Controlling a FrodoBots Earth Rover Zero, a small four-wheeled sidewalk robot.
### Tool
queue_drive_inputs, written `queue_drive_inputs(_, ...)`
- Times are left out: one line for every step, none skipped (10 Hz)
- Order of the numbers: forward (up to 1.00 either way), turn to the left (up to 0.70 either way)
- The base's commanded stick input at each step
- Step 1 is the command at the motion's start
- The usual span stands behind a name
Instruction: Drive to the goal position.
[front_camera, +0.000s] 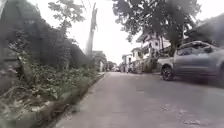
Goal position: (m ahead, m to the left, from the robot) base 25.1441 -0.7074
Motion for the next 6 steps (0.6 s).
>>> queue_drive_inputs(0.7,0.0)
queue_drive_inputs(0.7,0.0)
queue_drive_inputs(0.7,0.0)
queue_drive_inputs(0.7,0.0)
queue_drive_inputs(0.7,0.0)
queue_drive_inputs(0.7,-0.18)
